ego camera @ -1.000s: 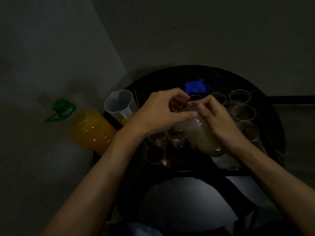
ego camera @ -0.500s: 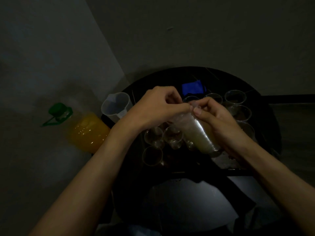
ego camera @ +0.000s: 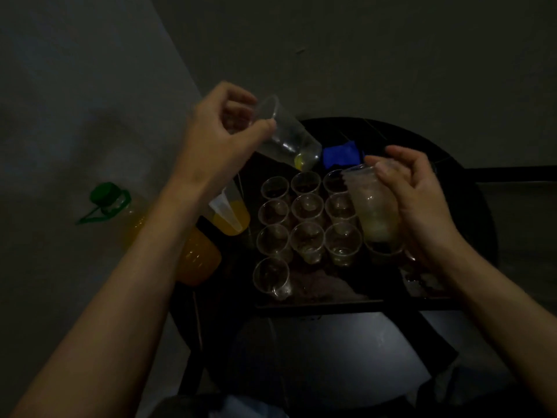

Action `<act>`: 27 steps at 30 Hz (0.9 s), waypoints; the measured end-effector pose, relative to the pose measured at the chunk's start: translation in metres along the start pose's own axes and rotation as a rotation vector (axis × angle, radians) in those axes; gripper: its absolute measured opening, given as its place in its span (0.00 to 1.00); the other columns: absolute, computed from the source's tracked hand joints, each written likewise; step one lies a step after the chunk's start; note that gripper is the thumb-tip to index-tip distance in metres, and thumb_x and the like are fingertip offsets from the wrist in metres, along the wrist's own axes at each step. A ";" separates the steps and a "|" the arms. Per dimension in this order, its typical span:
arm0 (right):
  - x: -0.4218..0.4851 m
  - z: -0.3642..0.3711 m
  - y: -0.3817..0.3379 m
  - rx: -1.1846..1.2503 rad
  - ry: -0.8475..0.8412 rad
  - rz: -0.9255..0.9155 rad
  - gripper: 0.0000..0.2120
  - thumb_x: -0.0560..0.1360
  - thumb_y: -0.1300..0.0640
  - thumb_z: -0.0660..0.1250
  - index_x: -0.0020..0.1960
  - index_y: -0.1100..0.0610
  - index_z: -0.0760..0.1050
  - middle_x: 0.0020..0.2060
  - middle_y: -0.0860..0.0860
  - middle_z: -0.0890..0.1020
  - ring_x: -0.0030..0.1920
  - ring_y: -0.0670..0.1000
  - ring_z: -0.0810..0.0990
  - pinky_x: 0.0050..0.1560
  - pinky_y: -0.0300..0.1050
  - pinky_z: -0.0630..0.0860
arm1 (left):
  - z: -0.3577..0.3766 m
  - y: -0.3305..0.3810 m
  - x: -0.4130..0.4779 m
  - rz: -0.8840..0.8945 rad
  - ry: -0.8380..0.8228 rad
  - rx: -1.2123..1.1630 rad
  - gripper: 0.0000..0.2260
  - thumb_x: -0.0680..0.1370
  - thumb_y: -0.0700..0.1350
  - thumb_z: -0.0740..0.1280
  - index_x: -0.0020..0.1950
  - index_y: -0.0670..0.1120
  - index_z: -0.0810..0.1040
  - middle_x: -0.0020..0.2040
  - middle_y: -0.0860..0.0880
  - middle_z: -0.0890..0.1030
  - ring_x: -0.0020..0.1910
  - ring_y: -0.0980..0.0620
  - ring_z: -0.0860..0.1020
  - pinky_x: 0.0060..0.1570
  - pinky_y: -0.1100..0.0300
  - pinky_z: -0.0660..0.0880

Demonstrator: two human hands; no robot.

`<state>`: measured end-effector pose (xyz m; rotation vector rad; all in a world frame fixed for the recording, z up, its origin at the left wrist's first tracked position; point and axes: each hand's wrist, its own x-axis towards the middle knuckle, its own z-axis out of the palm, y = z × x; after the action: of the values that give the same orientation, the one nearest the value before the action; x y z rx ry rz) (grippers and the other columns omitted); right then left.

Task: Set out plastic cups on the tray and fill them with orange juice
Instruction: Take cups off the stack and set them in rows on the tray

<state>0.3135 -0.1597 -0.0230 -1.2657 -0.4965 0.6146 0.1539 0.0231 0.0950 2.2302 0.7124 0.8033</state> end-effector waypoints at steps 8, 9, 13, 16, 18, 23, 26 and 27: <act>0.001 -0.008 -0.007 -0.002 0.069 -0.057 0.35 0.72 0.45 0.67 0.76 0.50 0.62 0.64 0.47 0.79 0.61 0.43 0.81 0.55 0.45 0.81 | 0.026 -0.026 -0.056 0.092 -0.154 0.198 0.22 0.71 0.56 0.75 0.62 0.53 0.75 0.58 0.53 0.79 0.55 0.60 0.78 0.53 0.66 0.77; 0.001 -0.007 -0.009 0.003 0.075 -0.058 0.35 0.71 0.44 0.67 0.75 0.50 0.62 0.63 0.47 0.79 0.61 0.43 0.81 0.55 0.46 0.81 | 0.034 -0.032 -0.067 0.085 -0.200 0.229 0.24 0.70 0.57 0.75 0.63 0.54 0.74 0.58 0.53 0.78 0.56 0.59 0.77 0.55 0.64 0.77; -0.001 -0.006 -0.012 0.013 0.094 -0.068 0.35 0.71 0.43 0.67 0.75 0.51 0.63 0.61 0.47 0.80 0.59 0.43 0.82 0.56 0.46 0.81 | 0.060 -0.053 -0.101 0.077 -0.323 0.318 0.28 0.67 0.62 0.72 0.65 0.55 0.73 0.59 0.58 0.74 0.58 0.57 0.73 0.58 0.60 0.74; -0.002 -0.006 -0.013 0.034 0.097 -0.049 0.36 0.69 0.42 0.68 0.73 0.51 0.65 0.61 0.47 0.80 0.58 0.44 0.82 0.57 0.49 0.81 | 0.072 -0.065 -0.119 0.072 -0.352 0.352 0.29 0.67 0.63 0.70 0.66 0.55 0.73 0.60 0.59 0.72 0.60 0.59 0.70 0.59 0.68 0.67; -0.002 -0.006 -0.013 0.049 0.110 -0.038 0.39 0.65 0.38 0.70 0.72 0.51 0.66 0.62 0.49 0.80 0.59 0.45 0.82 0.58 0.51 0.81 | 0.081 -0.073 -0.128 0.042 -0.347 0.375 0.31 0.67 0.65 0.69 0.67 0.55 0.73 0.61 0.57 0.72 0.60 0.59 0.69 0.59 0.69 0.65; -0.002 -0.005 -0.015 0.070 0.114 -0.027 0.43 0.60 0.36 0.71 0.70 0.52 0.68 0.60 0.50 0.81 0.58 0.46 0.83 0.58 0.52 0.81 | 0.098 -0.089 -0.138 -0.026 -0.320 0.406 0.29 0.67 0.64 0.71 0.65 0.53 0.74 0.59 0.58 0.71 0.59 0.59 0.68 0.54 0.75 0.61; -0.003 -0.005 -0.016 0.080 0.113 -0.029 0.41 0.61 0.38 0.71 0.70 0.53 0.68 0.58 0.50 0.82 0.57 0.47 0.83 0.60 0.54 0.80 | 0.103 -0.095 -0.142 -0.017 -0.320 0.410 0.27 0.68 0.62 0.73 0.63 0.54 0.74 0.58 0.58 0.70 0.57 0.59 0.68 0.54 0.74 0.62; -0.003 -0.004 -0.015 0.078 0.114 -0.031 0.40 0.62 0.38 0.71 0.70 0.53 0.68 0.58 0.50 0.83 0.57 0.47 0.83 0.60 0.55 0.80 | 0.104 -0.096 -0.143 -0.020 -0.324 0.410 0.26 0.68 0.61 0.75 0.63 0.54 0.74 0.59 0.58 0.70 0.57 0.59 0.67 0.54 0.72 0.64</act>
<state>0.3165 -0.1674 -0.0094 -1.2097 -0.3932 0.5274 0.1065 -0.0505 -0.0857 2.6286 0.7900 0.2857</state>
